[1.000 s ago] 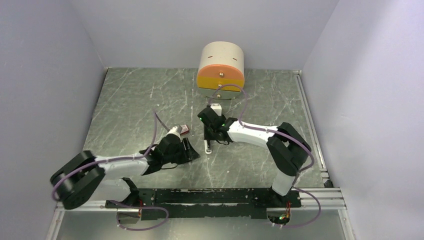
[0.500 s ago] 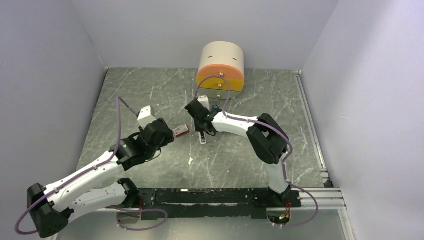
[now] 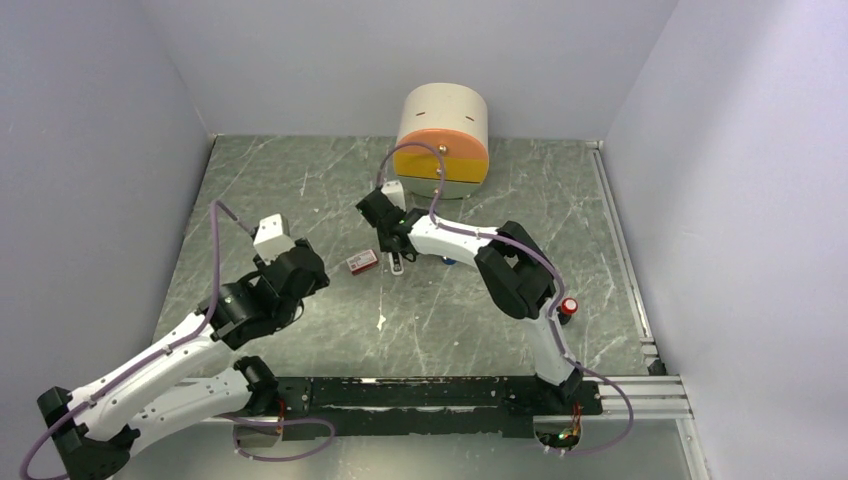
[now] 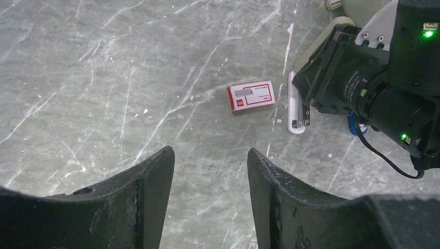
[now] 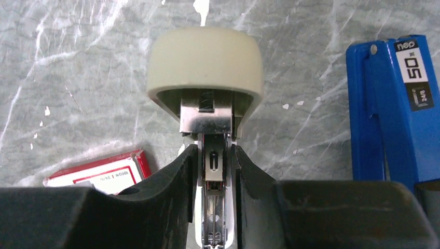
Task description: Load the staples into the stapler
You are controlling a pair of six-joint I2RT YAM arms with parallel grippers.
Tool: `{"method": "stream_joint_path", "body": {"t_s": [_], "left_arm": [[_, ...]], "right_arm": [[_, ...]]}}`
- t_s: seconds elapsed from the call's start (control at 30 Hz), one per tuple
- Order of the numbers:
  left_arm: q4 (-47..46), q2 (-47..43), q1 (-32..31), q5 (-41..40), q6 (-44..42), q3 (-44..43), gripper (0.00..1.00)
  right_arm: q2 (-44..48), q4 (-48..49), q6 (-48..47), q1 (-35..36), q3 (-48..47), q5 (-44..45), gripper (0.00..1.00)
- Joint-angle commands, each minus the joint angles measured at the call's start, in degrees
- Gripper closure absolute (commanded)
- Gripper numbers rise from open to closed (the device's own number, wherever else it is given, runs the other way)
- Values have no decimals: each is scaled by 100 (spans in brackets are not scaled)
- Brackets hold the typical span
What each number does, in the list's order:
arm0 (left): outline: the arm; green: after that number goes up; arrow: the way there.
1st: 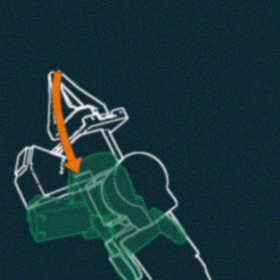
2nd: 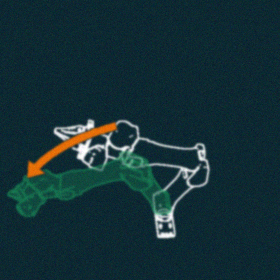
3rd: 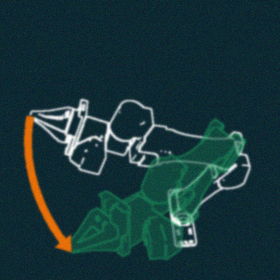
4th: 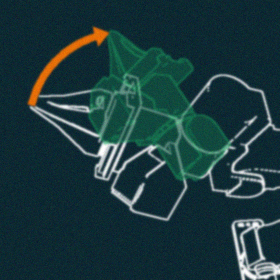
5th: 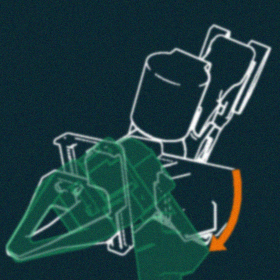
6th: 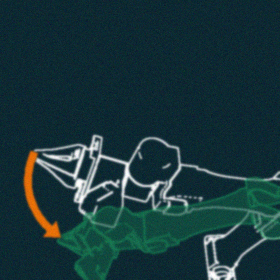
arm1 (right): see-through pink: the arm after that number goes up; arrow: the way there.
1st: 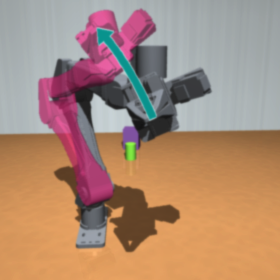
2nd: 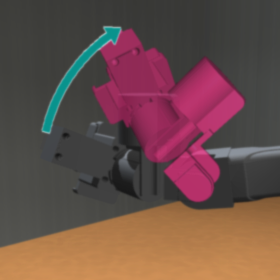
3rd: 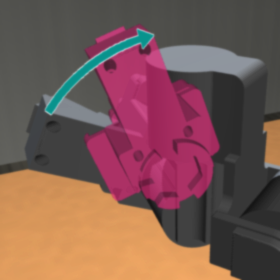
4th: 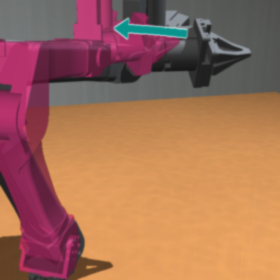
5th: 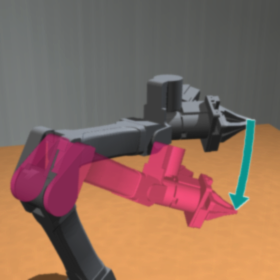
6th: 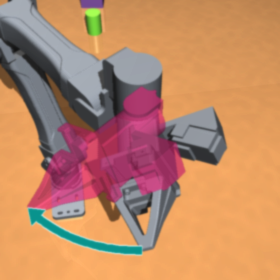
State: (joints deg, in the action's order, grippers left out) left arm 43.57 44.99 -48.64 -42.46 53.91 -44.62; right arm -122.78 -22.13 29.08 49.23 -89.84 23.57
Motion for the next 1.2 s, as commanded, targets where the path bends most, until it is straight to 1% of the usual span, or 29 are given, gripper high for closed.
{"method": "stream_joint_path", "body": {"t_s": [0.0,0.1,0.3,0.43,0.53,0.63,0.7,0.8,0.87,0.97,1.07,1.17], "left_arm": [[182,-122,-10,-219,-43,65,41],[197,-155,-12,-211,-53,83,41],[134,-173,-5,-141,-94,128,39],[101,-187,-13,-108,-55,176,38],[-24,-215,-13,-27,-99,227,37],[-217,-206,-5,88,-147,281,37],[-329,-197,-13,156,-179,308,40],[-520,-199,-8,269,-189,350,41],[-639,-208,-7,378,-205,389,41],[-867,-180,-11,549,-291,444,37],[-1100,-97,-10,745,-442,441,29],[-1291,53,-9,928,-544,439,22]], "right_arm": [[-228,-153,-44,-1,-227,276,69],[-220,-199,-35,-4,-269,233,64],[-70,-359,-53,-1,-393,44,45],[271,-395,-52,-2,-275,-89,37],[792,-333,-89,-8,51,-180,34],[1496,-205,-122,-55,610,-146,32],[1989,-129,-128,-157,1056,-47,32],[2583,-184,-201,-462,1648,467,29],[2840,-165,-352,-807,1982,392,28],[3041,-90,-684,-1204,2373,172,25],[3023,97,-1190,-1294,2551,-312,21],[2845,256,-1531,-1328,2602,-902,20]]}}
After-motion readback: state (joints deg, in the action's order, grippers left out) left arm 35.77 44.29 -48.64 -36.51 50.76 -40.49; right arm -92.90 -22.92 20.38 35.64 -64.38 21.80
